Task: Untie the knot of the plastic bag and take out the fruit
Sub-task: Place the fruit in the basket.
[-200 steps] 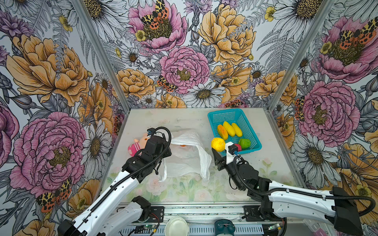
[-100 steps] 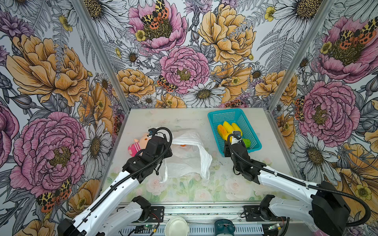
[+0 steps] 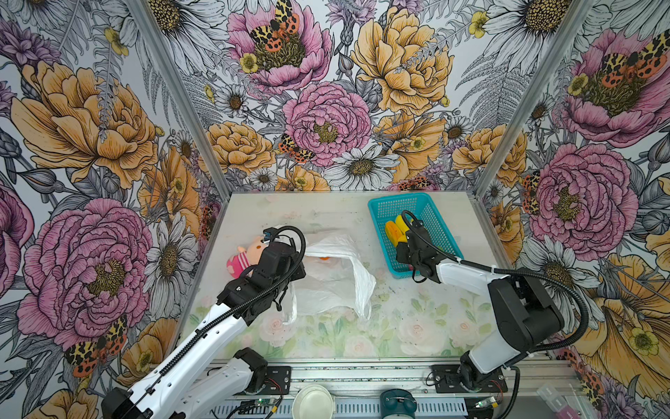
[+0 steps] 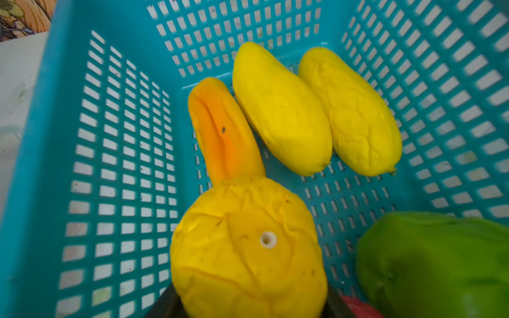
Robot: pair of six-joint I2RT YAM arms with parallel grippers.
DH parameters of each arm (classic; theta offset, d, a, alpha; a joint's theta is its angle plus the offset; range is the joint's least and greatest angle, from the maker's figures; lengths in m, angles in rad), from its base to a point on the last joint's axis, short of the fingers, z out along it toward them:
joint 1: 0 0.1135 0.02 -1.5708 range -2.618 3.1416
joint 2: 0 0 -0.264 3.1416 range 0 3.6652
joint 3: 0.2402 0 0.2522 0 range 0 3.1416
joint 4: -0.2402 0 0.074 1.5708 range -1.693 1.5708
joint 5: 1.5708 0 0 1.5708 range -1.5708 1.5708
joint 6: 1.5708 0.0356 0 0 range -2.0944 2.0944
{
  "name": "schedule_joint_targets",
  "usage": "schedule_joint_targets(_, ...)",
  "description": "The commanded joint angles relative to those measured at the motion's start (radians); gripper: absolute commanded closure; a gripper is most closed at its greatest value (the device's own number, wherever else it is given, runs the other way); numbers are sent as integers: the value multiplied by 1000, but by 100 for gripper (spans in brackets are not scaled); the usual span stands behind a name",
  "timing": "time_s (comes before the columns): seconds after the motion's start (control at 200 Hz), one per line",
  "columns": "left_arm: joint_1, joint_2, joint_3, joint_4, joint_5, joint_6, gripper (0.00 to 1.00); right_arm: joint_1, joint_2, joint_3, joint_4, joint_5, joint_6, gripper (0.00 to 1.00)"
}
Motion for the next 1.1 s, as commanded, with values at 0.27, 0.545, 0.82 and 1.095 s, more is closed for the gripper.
schedule_joint_targets(0.27,-5,16,-3,2,-26,21,100,-42,43,33,-20,-52,32,47)
schedule_joint_targets(0.545,-6,18,-2,3,-26,21,100,-27,-189,-93,18,-3,40,26)
schedule_joint_targets(0.82,-14,9,-1,3,-4,20,100,57,-497,-225,55,62,24,19)
schedule_joint_targets(1.095,-17,5,-1,2,0,19,100,414,-752,-250,130,143,-183,35)
